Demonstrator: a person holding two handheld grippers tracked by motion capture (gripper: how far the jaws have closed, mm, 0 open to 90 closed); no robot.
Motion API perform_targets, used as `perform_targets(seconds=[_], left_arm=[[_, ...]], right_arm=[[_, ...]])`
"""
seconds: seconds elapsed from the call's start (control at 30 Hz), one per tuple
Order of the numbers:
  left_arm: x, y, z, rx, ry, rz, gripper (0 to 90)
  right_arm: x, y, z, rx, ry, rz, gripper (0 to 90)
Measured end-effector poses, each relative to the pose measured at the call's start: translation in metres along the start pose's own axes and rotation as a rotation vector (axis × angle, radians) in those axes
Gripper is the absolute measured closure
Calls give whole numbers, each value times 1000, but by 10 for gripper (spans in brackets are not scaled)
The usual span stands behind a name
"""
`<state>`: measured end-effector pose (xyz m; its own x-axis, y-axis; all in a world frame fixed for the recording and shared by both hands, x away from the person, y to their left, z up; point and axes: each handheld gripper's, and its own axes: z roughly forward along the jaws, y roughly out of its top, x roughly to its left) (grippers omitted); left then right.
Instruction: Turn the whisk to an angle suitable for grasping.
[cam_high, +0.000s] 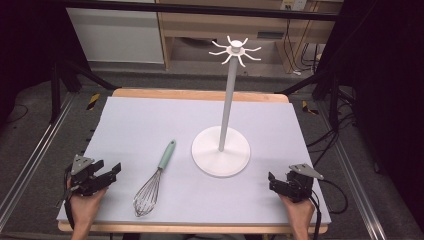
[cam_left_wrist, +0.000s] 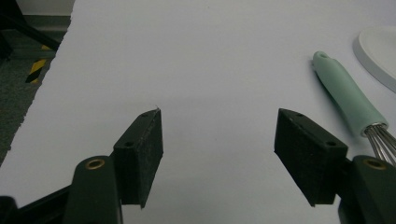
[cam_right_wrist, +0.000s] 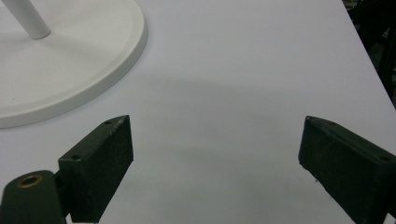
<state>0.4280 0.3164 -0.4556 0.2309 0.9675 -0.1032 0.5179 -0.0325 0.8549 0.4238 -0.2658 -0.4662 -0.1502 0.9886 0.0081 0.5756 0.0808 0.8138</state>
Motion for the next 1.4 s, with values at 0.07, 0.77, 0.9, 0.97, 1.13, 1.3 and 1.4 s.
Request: perform_targets(seconds=[0.07, 0.77, 0.9, 0.97, 1.13, 1.3, 1.4], left_arm=[[-1, 1, -1, 0, -6, 4, 321], [-26, 14, 2, 36, -91, 69, 344], [-31, 18, 4, 46, -93, 86, 349], [-33, 21, 4, 45, -99, 95, 349], [-43, 34, 3, 36, -118, 118, 347], [-51, 45, 3, 30, -132, 136, 343], [-57, 53, 3, 30, -139, 151, 339]], right_arm=[[1, 1, -1, -10, 0, -11, 105], [9, -2, -3, 1, 10, -41, 105], [12, -3, -2, 14, 9, -57, 108], [13, -3, -2, 15, 14, -57, 108], [11, -4, -2, 18, 7, -51, 108], [9, -3, -3, 13, 2, -47, 108], [9, -3, -3, 12, -1, -48, 108]])
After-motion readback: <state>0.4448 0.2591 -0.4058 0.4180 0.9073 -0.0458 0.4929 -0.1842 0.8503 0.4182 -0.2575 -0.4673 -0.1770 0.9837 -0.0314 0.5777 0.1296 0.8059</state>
